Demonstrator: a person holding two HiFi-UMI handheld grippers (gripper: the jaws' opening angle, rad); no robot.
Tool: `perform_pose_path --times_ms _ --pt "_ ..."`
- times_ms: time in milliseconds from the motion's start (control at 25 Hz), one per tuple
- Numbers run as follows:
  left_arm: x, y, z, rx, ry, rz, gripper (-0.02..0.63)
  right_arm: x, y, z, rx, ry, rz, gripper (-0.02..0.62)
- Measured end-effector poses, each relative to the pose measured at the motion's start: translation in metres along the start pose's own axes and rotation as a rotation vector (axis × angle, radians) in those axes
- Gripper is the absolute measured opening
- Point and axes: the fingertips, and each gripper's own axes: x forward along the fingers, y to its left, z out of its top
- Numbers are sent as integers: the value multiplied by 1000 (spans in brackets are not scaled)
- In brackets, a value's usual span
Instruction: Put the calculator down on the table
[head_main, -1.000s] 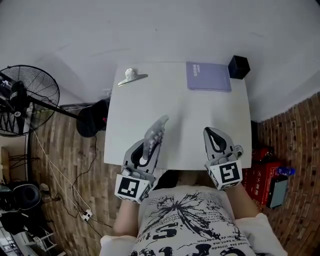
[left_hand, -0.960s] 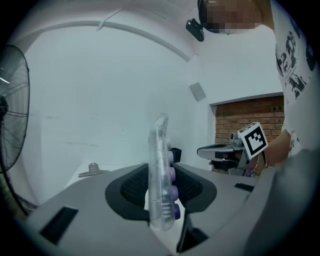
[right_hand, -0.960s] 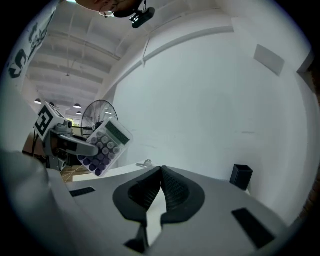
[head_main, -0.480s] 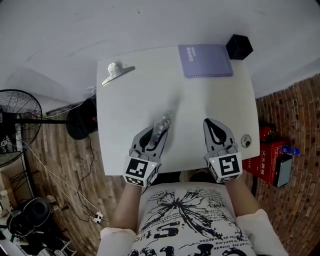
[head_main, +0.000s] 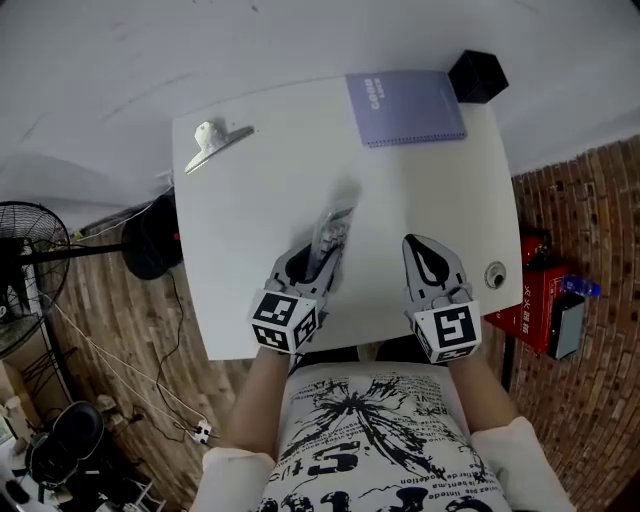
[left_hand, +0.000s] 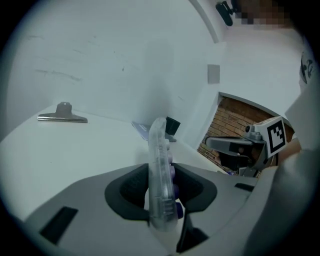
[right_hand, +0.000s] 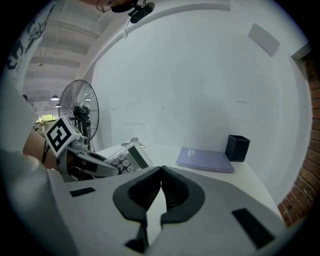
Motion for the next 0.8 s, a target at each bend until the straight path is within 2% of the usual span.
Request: perform_pose_path --times_ms 240,640,800 --pt "9 6 2 -22 -1 45 160 6 -1 3 -5 9 -7 15" --pt "2 32 -12 -114 37 130 187 9 2 4 -11 21 -6 15" --pt "-2 33 -14 -83 33 144 198 11 8 4 -17 25 2 15"
